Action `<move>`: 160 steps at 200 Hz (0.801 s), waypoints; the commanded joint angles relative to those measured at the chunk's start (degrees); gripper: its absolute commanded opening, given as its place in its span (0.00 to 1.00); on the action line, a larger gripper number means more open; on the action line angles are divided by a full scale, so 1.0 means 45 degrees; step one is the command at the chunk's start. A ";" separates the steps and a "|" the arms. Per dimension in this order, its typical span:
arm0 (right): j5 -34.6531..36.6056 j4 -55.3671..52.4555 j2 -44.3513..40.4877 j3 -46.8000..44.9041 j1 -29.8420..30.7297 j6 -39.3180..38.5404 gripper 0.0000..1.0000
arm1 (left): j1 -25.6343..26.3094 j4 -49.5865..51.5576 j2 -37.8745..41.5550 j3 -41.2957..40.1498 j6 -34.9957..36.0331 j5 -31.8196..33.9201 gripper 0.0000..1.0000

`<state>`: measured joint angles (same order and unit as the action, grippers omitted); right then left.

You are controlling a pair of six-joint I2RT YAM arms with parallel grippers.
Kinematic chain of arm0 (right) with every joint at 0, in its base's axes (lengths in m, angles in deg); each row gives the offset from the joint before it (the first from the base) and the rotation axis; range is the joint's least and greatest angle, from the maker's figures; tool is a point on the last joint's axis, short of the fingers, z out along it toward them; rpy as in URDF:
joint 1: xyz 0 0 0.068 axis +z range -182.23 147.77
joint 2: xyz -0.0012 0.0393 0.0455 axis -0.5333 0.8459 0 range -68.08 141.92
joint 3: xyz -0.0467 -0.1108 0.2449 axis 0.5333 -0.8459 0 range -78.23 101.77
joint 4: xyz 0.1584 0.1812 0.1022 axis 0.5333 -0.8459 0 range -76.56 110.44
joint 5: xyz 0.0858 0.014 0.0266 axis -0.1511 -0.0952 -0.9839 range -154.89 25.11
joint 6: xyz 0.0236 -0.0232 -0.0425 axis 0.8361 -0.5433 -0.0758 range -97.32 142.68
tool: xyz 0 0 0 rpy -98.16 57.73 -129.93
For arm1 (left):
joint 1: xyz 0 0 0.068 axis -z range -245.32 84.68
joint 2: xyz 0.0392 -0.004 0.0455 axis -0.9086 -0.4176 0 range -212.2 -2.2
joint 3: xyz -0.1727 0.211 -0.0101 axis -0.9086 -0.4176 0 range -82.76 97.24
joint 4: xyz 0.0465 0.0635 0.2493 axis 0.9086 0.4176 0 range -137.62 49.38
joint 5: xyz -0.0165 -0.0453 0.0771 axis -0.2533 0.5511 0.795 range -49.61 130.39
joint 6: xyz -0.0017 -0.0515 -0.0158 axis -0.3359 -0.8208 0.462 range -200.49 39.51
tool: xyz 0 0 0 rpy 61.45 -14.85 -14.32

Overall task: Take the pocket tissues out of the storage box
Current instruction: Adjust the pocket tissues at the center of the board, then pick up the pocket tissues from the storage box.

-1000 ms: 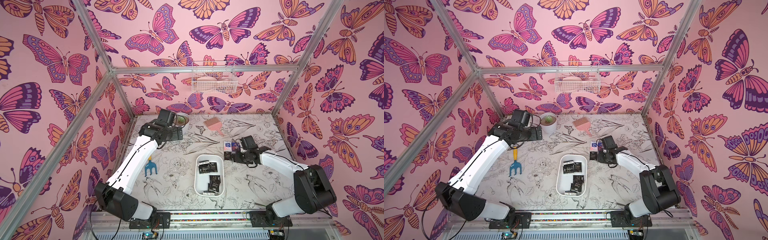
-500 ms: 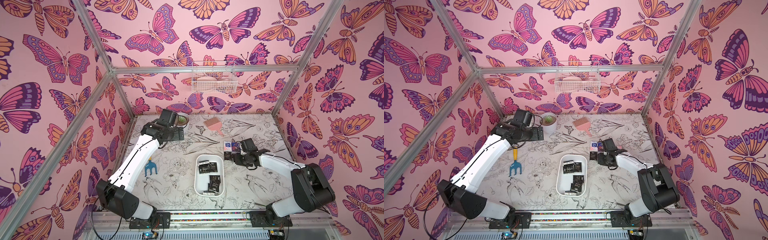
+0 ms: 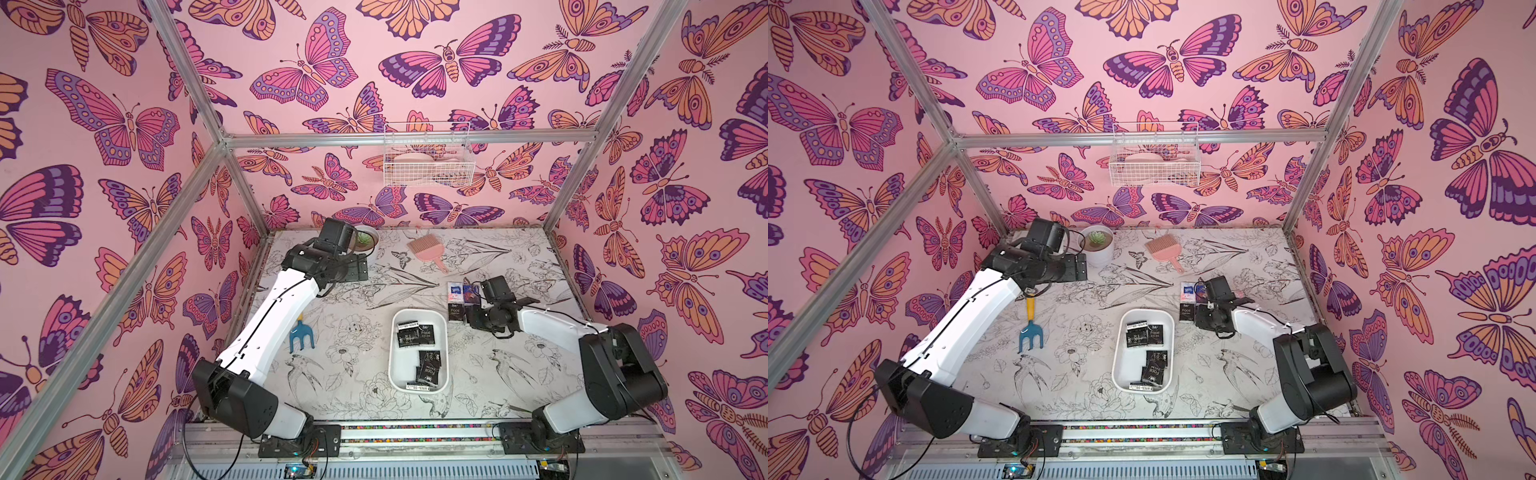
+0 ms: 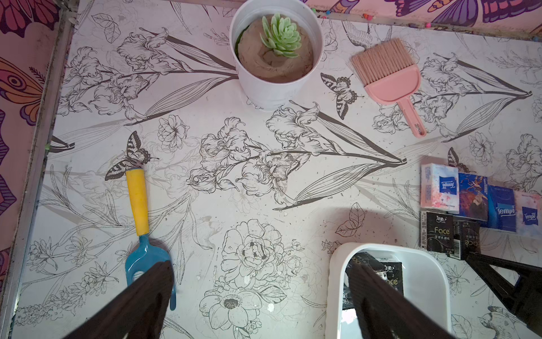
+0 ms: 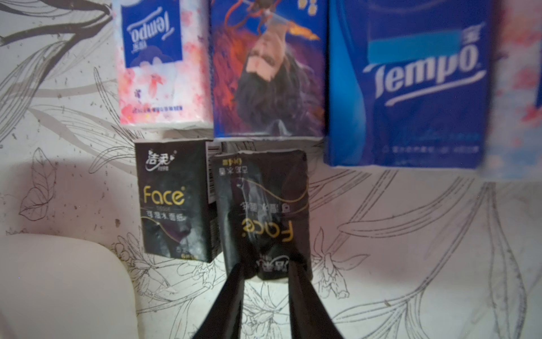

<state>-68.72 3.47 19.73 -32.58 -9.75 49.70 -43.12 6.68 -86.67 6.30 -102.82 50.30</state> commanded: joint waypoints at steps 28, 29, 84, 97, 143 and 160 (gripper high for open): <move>-0.0402 -0.0135 -0.0529 0.0478 -0.0072 0.0118 0.31 | 0.0070 0.0284 0.0069 0.0053 0.0098 0.0102 1.00; -0.0400 -0.0145 -0.0558 0.0480 -0.0073 0.0123 0.31 | 0.0069 0.0280 0.0074 0.0053 0.0098 0.0102 1.00; -0.0798 -0.1137 -0.1844 0.1003 0.0118 -0.0800 0.36 | 0.0077 0.0275 0.0126 0.0056 0.0098 0.0102 1.00; -0.1374 -0.1242 -0.1910 0.1320 0.0660 -0.1708 0.40 | 0.0078 0.0269 0.0055 0.0073 0.0079 0.0050 1.00; -0.0495 -0.1261 -0.1263 0.2699 0.4428 -0.6258 0.50 | 0.0224 0.0274 -0.0162 0.0054 -0.0024 -0.0073 1.00; -0.0161 -0.0878 -0.0761 0.2986 0.5045 -0.7782 0.54 | 0.0264 0.0295 -0.0123 0.0034 -0.0019 -0.0069 1.00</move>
<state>-72.24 -0.32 13.37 -21.22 9.88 28.50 -42.35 6.68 -86.71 6.30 -102.84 50.28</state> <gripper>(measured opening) 0.518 0.998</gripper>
